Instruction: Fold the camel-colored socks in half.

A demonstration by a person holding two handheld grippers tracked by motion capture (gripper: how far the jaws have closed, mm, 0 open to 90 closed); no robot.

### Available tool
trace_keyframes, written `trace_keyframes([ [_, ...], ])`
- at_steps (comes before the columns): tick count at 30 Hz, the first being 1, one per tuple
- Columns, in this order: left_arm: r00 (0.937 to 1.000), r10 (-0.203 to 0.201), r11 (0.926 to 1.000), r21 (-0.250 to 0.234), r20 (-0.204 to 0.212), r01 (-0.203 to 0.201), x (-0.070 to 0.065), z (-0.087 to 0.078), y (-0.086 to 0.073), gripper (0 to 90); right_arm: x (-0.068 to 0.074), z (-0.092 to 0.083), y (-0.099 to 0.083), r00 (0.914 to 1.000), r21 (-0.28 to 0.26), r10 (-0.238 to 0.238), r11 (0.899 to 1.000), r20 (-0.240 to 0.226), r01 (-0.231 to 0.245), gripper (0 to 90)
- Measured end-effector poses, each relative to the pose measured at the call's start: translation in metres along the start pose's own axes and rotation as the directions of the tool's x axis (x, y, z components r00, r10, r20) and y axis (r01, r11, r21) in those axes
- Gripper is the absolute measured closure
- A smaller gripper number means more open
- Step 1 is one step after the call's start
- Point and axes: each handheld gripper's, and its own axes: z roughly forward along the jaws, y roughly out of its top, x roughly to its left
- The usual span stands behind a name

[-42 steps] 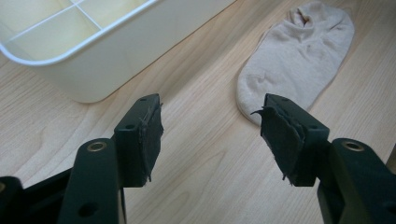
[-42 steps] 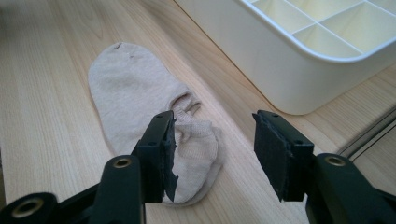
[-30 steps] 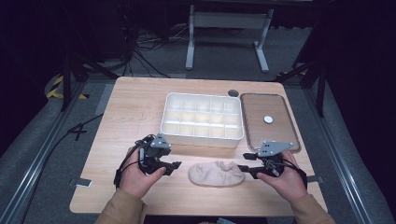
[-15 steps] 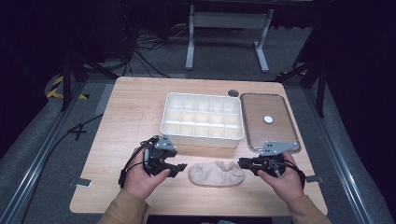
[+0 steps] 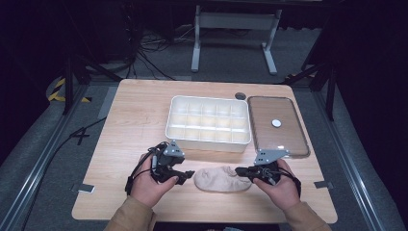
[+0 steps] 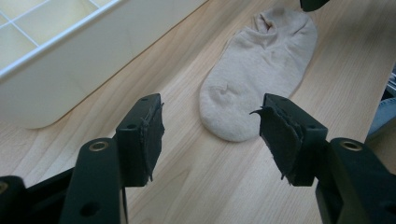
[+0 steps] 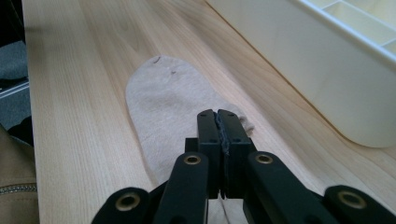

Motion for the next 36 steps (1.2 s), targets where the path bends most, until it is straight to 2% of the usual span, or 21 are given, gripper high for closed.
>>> trace_keyframes([
  [9, 0.9997, -0.024, 0.9994, 0.025, -0.009, 0.024, 0.002, 0.004, -0.007, 40.0, 0.005, 0.024, 0.001, 0.9993, 0.052, -0.022, 0.998, -0.029, 0.023, 89.5],
  [15, 0.9998, -0.021, 0.9987, 0.047, 0.001, 0.02, 0.002, 0.011, -0.008, 39.6, 0.01, 0.038, 0.0, 0.9986, 0.077, -0.031, 0.996, -0.043, 0.035, 89.5],
  [16, 0.9998, -0.022, 0.9981, 0.057, 0.004, 0.022, 0.002, 0.014, -0.008, 39.7, 0.012, 0.042, -0.001, 0.9984, 0.095, -0.033, 0.995, -0.046, 0.038, 89.5],
  [20, 0.9997, -0.025, 0.9975, 0.067, 0.008, 0.024, 0.003, 0.02, -0.009, 40.2, 0.013, 0.046, -0.004, 0.9986, 0.119, -0.03, 0.992, -0.044, 0.035, 89.6],
  [22, 0.9994, -0.034, 0.9962, 0.081, 0.005, 0.033, 0.003, 0.026, -0.009, 40.6, 0.013, 0.049, -0.005, 0.9984, 0.133, -0.037, 0.99, -0.043, 0.042, 89.7],
  [23, 0.9997, -0.025, 0.9956, 0.091, -0.002, 0.025, 0.003, 0.028, -0.009, 40.9, 0.013, 0.05, -0.006, 0.9984, 0.13, -0.035, 0.991, -0.045, 0.041, 89.7],
  [27, 0.9991, -0.043, 0.9911, 0.126, 0.006, 0.042, 0.001, 0.041, -0.01, 41.5, 0.014, 0.051, -0.006, 0.9982, 0.128, -0.04, 0.991, -0.045, 0.045, 89.9],
  [30, 0.9992, -0.04, 0.9877, 0.151, -0.005, 0.041, 0.001, 0.048, -0.01, 41.9, 0.017, 0.052, -0.007, 0.9974, 0.122, -0.044, 0.991, -0.057, 0.05, 90.0],
  [31, 0.9986, -0.052, 0.9854, 0.161, -0.012, 0.053, 0.001, 0.051, -0.01, 42.4, 0.018, 0.053, -0.006, 0.9969, 0.121, -0.049, 0.991, -0.061, 0.057, 90.0],
  [35, 0.9974, -0.056, 0.9804, 0.186, -0.045, 0.064, 0.001, 0.06, -0.009, 45.1, 0.02, 0.054, -0.006, 0.9961, 0.114, -0.061, 0.991, -0.065, 0.068, 90.0],
  [36, 0.9974, -0.059, 0.9788, 0.194, -0.041, 0.066, 0.001, 0.061, -0.009, 46.0, 0.02, 0.054, -0.007, 0.9962, 0.11, -0.06, 0.992, -0.064, 0.067, 90.0],
])
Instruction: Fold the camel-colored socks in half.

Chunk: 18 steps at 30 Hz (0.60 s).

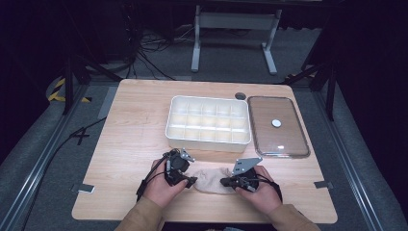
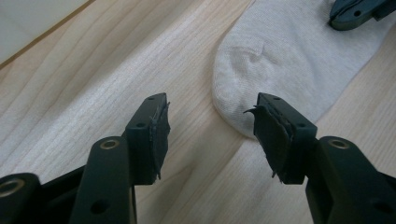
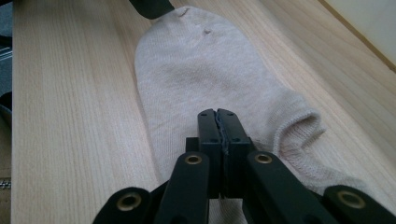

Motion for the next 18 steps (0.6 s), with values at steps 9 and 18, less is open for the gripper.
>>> trace_keyframes([
  [9, 0.9996, 0.024, 0.9993, 0.028, -0.015, -0.024, -0.005, 0.009, 0.006, 51.2, 0.001, 0.0, -0.002, 1.0, -0.012, 0.002, 1.0, 0.008, -0.002, 90.0],
  [18, 0.9979, 0.06, 0.9981, 0.012, 0.024, -0.061, -0.009, 0.013, 0.008, 58.9, 0.001, 0.0, -0.003, 1.0, -0.019, -0.003, 1.0, 0.008, 0.003, 90.0],
])
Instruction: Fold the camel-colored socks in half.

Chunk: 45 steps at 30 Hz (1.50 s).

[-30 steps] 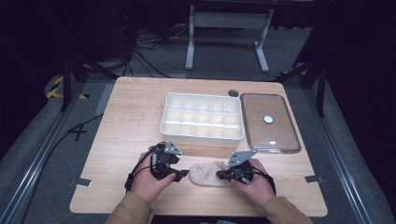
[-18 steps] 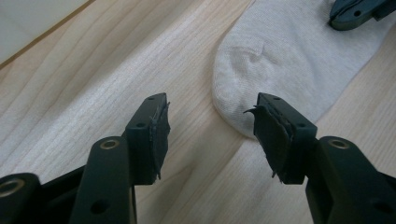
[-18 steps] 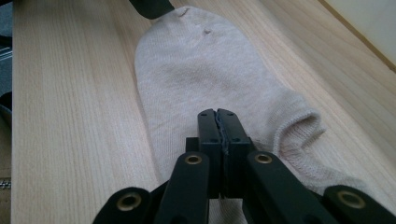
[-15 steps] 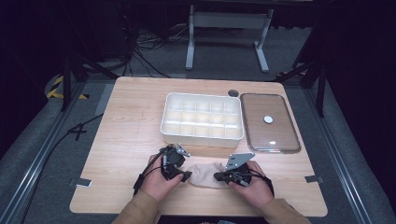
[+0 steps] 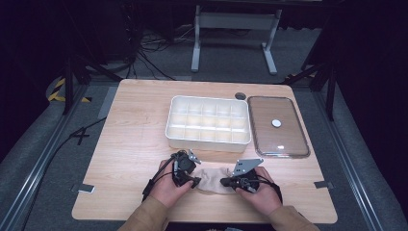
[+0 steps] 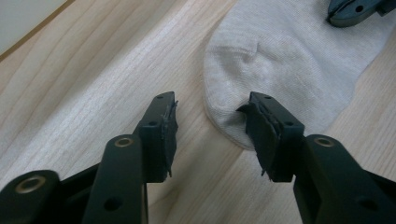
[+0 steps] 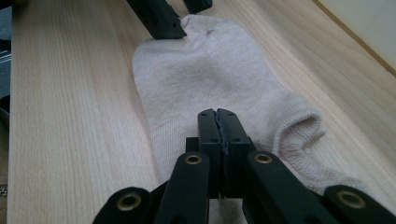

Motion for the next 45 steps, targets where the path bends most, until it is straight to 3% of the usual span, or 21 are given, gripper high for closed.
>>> trace_keyframes([
  [3, 0.9997, 0.002, 1.0, -0.004, 0.024, -0.002, -0.001, 0.001, 0.001, 70.6, 0.0, 0.0, 0.0, 1.0, 0.001, -0.005, 1.0, 0.003, 0.005, 90.0],
  [10, 0.998, 0.005, 0.9999, -0.009, 0.062, -0.005, -0.001, 0.002, 0.0, 83.7, 0.0, 0.0, -0.001, 1.0, -0.002, -0.004, 1.0, 0.003, 0.004, 90.0],
  [23, 0.9993, 0.005, 0.9995, -0.031, 0.037, -0.004, -0.002, -0.008, 0.001, 86.0, 0.0, -0.019, -0.002, 0.9988, -0.002, -0.02, 1.0, 0.044, 0.02, 89.9],
  [31, 0.999, 0.0, 0.9987, -0.051, 0.045, 0.002, -0.001, -0.023, 0.003, 86.0, -0.013, -0.043, -0.016, 0.9946, 0.035, 0.035, 0.999, 0.098, -0.038, 90.0],
  [36, 0.9986, 0.013, 0.9984, -0.055, 0.051, -0.01, -0.003, -0.026, 0.005, 86.0, -0.014, -0.036, -0.02, 0.9946, 0.061, 0.046, 0.997, 0.093, -0.052, 90.0],
  [45, 0.9958, 0.037, 0.9887, -0.148, 0.084, -0.024, -0.01, -0.038, 0.012, 86.2, -0.008, -0.025, -0.015, 0.9969, 0.046, 0.028, 0.998, 0.073, -0.031, 90.0],
])
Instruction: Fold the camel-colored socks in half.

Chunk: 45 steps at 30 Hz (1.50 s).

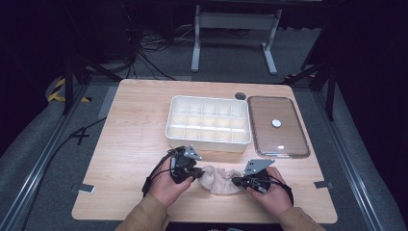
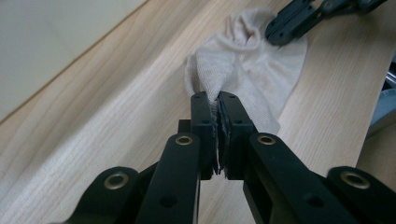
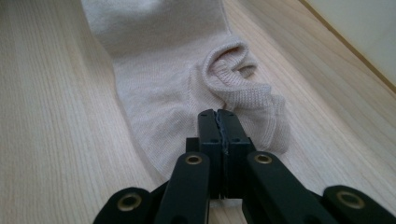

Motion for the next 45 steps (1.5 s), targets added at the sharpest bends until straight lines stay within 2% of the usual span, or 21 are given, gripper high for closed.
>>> trace_keyframes([
  [6, 0.9996, 0.017, 0.9985, -0.052, 0.023, -0.015, -0.006, -0.003, 0.006, 86.3, 0.004, 0.006, 0.003, 0.9998, -0.018, 0.005, 1.0, -0.021, -0.006, 90.0],
  [13, 0.9985, 0.032, 0.9968, -0.074, 0.043, -0.029, -0.012, 0.0, 0.015, 86.5, 0.006, 0.011, 0.005, 0.9988, -0.041, 0.004, 0.999, -0.049, -0.006, 90.0],
  [17, 0.997, 0.061, 0.9964, -0.062, 0.049, -0.058, -0.019, 0.01, 0.024, 86.4, 0.006, 0.013, 0.006, 0.998, -0.053, 0.01, 0.998, -0.062, -0.014, 90.0],
  [23, 0.9965, 0.063, 0.9976, -0.034, 0.056, -0.061, -0.023, 0.025, 0.028, 86.4, 0.005, 0.013, 0.005, 0.9976, -0.06, 0.01, 0.998, -0.068, -0.014, 90.0],
  [24, 0.996, 0.077, 0.997, -0.016, 0.045, -0.076, -0.024, 0.026, 0.028, 86.5, 0.005, 0.012, 0.005, 0.9975, -0.06, 0.008, 0.998, -0.07, -0.013, 90.0],
  [28, 0.9957, 0.077, 0.9969, -0.018, 0.052, -0.077, -0.023, 0.025, 0.028, 86.4, 0.001, -0.014, 0.005, 0.9992, -0.082, 0.012, 0.997, -0.038, -0.015, 90.0],
  [31, 0.9949, 0.087, 0.9962, -0.014, 0.052, -0.086, -0.024, 0.027, 0.029, 86.4, -0.004, -0.022, -0.002, 0.9995, -0.055, 0.03, 0.998, -0.013, -0.031, 90.0],
  [36, 0.9938, 0.094, 0.9955, -0.013, 0.059, -0.094, -0.027, 0.029, 0.032, 86.4, -0.006, -0.013, -0.012, 0.9984, -0.011, 0.051, 0.999, -0.023, -0.052, 90.0],
  [39, 0.993, 0.1, 0.9949, -0.016, 0.062, -0.099, -0.028, 0.029, 0.034, 86.4, -0.005, -0.008, -0.012, 0.9988, 0.006, 0.043, 0.999, -0.024, -0.043, 90.0],
  [44, 0.9923, 0.102, 0.9945, -0.029, 0.07, -0.1, -0.03, 0.031, 0.037, 86.4, -0.002, -0.004, -0.012, 0.9986, -0.006, 0.043, 0.999, -0.032, -0.043, 90.0],
  [45, 0.991, 0.113, 0.9935, -0.025, 0.072, -0.111, -0.03, 0.031, 0.038, 86.4, -0.001, -0.004, -0.012, 0.9984, -0.008, 0.045, 0.999, -0.034, -0.045, 90.0],
])
